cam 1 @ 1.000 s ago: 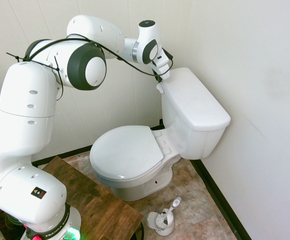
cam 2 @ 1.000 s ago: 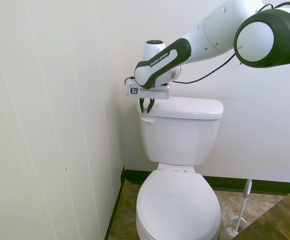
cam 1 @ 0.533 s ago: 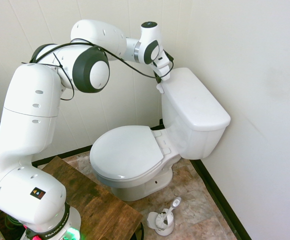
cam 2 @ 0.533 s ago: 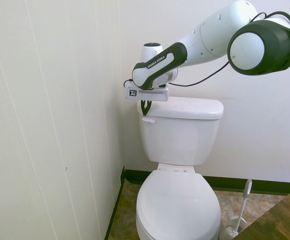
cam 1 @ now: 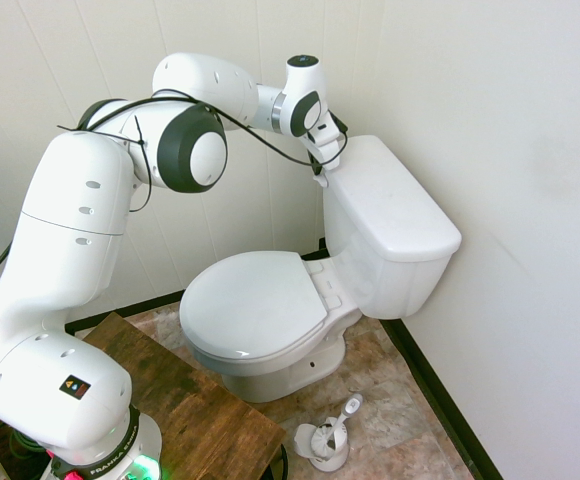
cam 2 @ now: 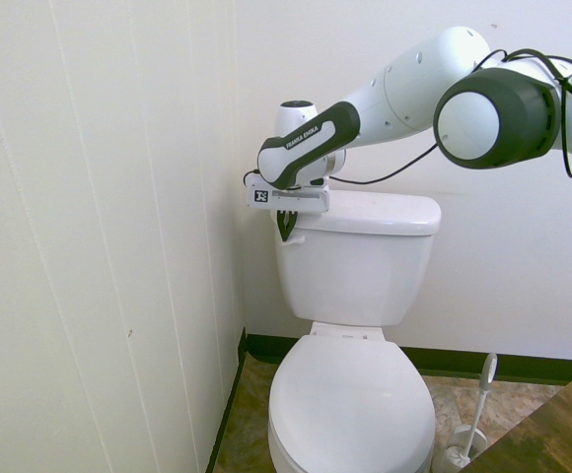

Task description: Flush the toilet

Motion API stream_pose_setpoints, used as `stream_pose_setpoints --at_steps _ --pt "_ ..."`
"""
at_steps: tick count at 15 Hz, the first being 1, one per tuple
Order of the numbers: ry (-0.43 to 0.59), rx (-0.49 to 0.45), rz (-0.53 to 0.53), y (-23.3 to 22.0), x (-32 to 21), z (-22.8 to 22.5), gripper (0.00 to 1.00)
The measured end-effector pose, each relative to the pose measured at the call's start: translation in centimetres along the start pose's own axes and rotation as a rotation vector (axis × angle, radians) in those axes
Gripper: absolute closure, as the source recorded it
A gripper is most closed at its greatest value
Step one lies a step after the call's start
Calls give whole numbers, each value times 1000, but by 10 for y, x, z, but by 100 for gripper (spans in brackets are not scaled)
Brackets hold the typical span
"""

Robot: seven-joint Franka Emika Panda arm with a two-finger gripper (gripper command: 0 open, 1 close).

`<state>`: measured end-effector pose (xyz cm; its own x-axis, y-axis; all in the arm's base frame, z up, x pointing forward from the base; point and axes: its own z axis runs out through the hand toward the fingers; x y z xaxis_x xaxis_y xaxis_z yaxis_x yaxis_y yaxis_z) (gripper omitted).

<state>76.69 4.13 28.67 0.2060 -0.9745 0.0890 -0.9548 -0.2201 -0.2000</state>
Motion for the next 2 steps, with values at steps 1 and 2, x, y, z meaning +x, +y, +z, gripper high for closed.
stream_pose_setpoints --at_steps 1,2 --pt "-3 -6 8 0 1 4 100" --pt "-8 -7 16 -1 1 6 100"
